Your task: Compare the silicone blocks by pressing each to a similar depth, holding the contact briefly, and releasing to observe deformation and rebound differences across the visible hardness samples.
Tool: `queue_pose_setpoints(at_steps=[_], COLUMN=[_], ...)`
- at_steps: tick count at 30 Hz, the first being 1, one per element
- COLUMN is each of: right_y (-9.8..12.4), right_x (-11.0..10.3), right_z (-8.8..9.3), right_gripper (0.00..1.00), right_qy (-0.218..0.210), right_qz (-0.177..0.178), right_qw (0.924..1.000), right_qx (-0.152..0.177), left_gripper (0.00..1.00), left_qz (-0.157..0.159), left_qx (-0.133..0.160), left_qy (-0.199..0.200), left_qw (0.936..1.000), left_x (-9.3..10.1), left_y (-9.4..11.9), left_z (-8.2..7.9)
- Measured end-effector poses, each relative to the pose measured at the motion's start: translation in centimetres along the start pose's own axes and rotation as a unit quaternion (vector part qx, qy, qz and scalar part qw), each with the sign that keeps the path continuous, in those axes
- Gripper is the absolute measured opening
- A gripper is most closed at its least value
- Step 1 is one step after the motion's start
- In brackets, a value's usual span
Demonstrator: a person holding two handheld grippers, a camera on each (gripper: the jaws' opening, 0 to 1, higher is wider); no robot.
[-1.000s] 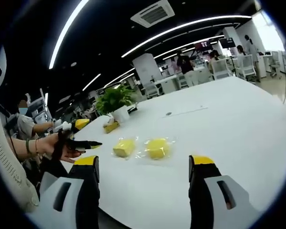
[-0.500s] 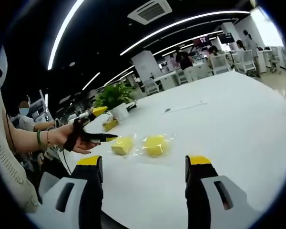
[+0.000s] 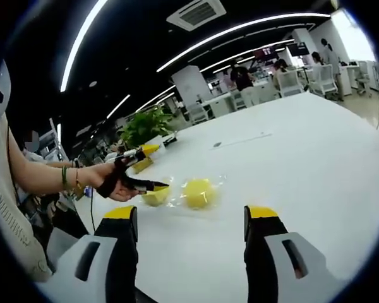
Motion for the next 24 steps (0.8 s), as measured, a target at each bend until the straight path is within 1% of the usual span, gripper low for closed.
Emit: queue_pose_setpoints(at_steps=[3, 5, 8, 10, 13, 14, 16, 18, 21, 23, 24], right_y=[-0.1, -0.1, 0.0, 0.0, 0.0, 0.0, 0.0, 0.0, 0.1, 0.1, 0.1], right_x=[0.2, 0.4, 0.7, 0.9, 1.1, 1.1, 1.2, 1.3, 1.7, 1.9, 2.0], right_z=[0.3, 0.6, 0.9, 1.0, 1.2, 1.3, 1.3, 1.2, 0.9, 0.8, 0.8], right_gripper=[0.62, 0.62, 0.61, 0.61, 0.60, 0.60, 0.60, 0.59, 0.59, 0.59, 0.58], right_qy=[-0.002, -0.004, -0.010, -0.013, -0.015, -0.017, -0.016, -0.013, -0.011, -0.010, -0.010], right_qz=[0.002, 0.003, 0.006, 0.009, 0.011, 0.011, 0.010, 0.010, 0.012, 0.014, 0.014], right_qw=[1.0000, 1.0000, 0.9999, 0.9998, 0.9998, 0.9997, 0.9997, 0.9997, 0.9997, 0.9996, 0.9996], right_qx=[-0.004, -0.006, -0.008, -0.009, -0.011, -0.012, -0.015, -0.018, -0.021, -0.021, -0.021], left_gripper=[0.77, 0.77, 0.75, 0.75, 0.73, 0.71, 0.64, 0.62, 0.56, 0.52, 0.48], left_qz=[-0.021, -0.021, -0.023, -0.025, -0.029, -0.028, -0.024, -0.031, -0.036, -0.043, -0.047], left_qx=[0.005, 0.000, -0.021, -0.026, -0.029, -0.025, -0.008, -0.003, -0.005, -0.016, -0.020], left_qy=[-0.008, -0.019, -0.029, -0.040, -0.042, -0.043, -0.048, -0.051, -0.055, -0.065, -0.071], left_qw=[0.9997, 0.9996, 0.9991, 0.9986, 0.9983, 0.9983, 0.9985, 0.9982, 0.9978, 0.9968, 0.9961], left_x=[-0.9, -1.0, -1.1, -1.2, -1.5, -1.6, -1.6, -2.0, -2.5, -3.0, -3.3], left_y=[-0.8, -1.4, -2.5, -3.0, -3.8, -4.0, -4.5, -5.0, -5.6, -5.8, -5.8], left_z=[0.0, 0.3, 1.2, 1.6, 1.8, 1.7, 1.1, 1.0, 1.2, 1.6, 1.7])
Point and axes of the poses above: the point that each gripper's makers call its tool centre point, and the gripper's own axes: y roughly backward along the fingers, x roughly to its right, z roughly out of its underside, the point moved 2 cm from there along y, roughly backward along the fingers, and after that the axes turned 2 degrees about z, right-handed, at the moved point
